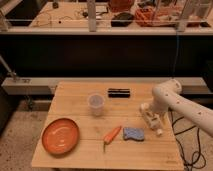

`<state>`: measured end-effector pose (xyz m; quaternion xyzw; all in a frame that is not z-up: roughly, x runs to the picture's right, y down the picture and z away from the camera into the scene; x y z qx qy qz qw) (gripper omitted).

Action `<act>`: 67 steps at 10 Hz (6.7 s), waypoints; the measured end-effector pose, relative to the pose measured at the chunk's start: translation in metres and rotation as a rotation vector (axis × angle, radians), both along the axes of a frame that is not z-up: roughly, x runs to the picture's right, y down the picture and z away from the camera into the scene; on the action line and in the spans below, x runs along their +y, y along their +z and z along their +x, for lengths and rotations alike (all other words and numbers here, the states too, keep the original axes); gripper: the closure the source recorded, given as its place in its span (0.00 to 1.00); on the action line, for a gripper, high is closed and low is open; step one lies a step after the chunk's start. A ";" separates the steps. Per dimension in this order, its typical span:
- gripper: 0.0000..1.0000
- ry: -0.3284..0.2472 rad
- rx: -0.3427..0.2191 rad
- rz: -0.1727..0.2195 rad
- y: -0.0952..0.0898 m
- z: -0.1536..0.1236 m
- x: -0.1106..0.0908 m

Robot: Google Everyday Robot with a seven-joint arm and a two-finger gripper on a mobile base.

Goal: Place the bottle in the ceramic bowl

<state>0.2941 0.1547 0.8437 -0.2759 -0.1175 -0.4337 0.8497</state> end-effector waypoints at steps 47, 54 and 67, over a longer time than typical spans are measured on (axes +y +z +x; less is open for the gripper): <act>0.20 -0.385 -0.220 -0.044 0.037 -0.111 -0.058; 0.20 -0.419 -0.230 -0.065 0.049 -0.118 -0.055; 0.88 -0.410 -0.225 -0.044 0.061 -0.127 -0.047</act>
